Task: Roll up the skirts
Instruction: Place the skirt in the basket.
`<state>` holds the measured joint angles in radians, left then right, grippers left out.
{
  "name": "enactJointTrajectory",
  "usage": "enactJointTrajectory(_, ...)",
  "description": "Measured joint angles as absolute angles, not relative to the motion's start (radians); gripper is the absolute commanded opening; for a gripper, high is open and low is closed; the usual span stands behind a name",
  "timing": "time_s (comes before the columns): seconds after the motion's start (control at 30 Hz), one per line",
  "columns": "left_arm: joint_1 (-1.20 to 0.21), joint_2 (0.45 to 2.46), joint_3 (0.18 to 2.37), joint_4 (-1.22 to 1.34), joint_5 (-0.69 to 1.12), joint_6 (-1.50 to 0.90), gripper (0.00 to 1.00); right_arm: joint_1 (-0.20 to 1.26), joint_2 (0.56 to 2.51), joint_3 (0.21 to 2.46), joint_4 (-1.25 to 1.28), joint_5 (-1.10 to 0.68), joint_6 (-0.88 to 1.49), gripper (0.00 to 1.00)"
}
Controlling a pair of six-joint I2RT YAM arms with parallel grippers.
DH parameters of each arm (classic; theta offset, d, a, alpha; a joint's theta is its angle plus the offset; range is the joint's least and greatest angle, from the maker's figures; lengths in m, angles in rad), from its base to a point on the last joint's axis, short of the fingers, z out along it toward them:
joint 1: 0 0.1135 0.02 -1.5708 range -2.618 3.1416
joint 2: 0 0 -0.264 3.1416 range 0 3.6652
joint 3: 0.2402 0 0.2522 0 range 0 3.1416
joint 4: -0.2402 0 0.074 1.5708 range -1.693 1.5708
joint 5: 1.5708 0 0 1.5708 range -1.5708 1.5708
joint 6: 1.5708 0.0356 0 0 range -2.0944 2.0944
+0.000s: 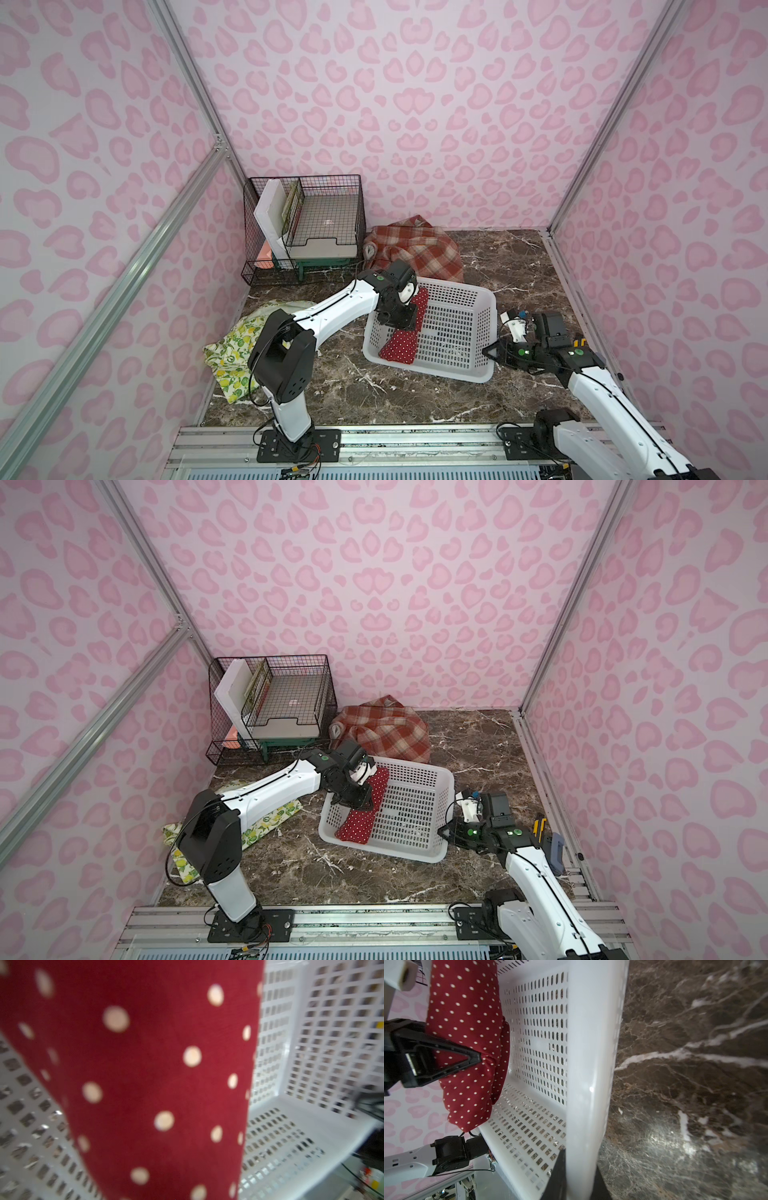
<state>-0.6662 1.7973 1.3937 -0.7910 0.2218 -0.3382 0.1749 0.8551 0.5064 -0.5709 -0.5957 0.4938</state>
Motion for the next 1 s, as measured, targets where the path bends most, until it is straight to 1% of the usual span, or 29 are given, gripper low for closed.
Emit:
enactJointTrajectory(0.2,-0.655,1.885,1.459,-0.863,0.026,-0.342,0.00,0.175,0.848,0.506,-0.572,-0.566,0.508,0.00)
enactJointTrajectory(0.33,-0.666,1.894,1.477,-0.899,-0.110,-0.342,0.00,0.174,0.862,0.510,-0.568,-0.562,0.524,0.00)
enactJointTrajectory(0.47,-0.690,1.902,1.448,-0.869,-0.206,-0.342,0.00,0.175,0.895,0.521,-0.554,-0.568,0.528,0.00)
enactJointTrajectory(0.57,-0.706,1.936,1.431,-0.832,-0.236,-0.343,0.00,0.175,0.907,0.529,-0.556,-0.568,0.530,0.00)
enactJointTrajectory(0.6,-0.711,1.950,1.430,-0.822,-0.243,-0.345,0.08,0.174,0.908,0.529,-0.556,-0.568,0.532,0.00)
enactJointTrajectory(0.63,-0.717,1.958,1.430,-0.816,-0.255,-0.346,0.18,0.173,0.910,0.529,-0.557,-0.568,0.535,0.00)
enactJointTrajectory(0.77,-0.736,1.958,1.428,-0.812,-0.287,-0.349,0.34,0.172,0.920,0.534,-0.558,-0.569,0.545,0.00)
enactJointTrajectory(0.83,-0.741,1.937,1.425,-0.819,-0.287,-0.349,0.44,0.172,0.921,0.537,-0.559,-0.568,0.538,0.00)
enactJointTrajectory(0.87,-0.741,1.925,1.427,-0.830,-0.286,-0.349,0.50,0.172,0.921,0.537,-0.559,-0.567,0.533,0.00)
enactJointTrajectory(0.9,-0.742,1.911,1.431,-0.841,-0.284,-0.349,0.79,0.172,0.920,0.538,-0.559,-0.566,0.526,0.00)
enactJointTrajectory(0.93,-0.744,1.896,1.436,-0.848,-0.280,-0.341,0.90,0.172,0.920,0.538,-0.559,-0.564,0.522,0.00)
enactJointTrajectory(0.97,-0.746,1.885,1.439,-0.848,-0.270,-0.342,0.98,0.172,0.919,0.538,-0.559,-0.564,0.521,0.00)
enactJointTrajectory(1.0,-0.752,1.873,1.443,-0.847,-0.262,-0.341,0.98,0.172,0.918,0.538,-0.559,-0.563,0.522,0.00)
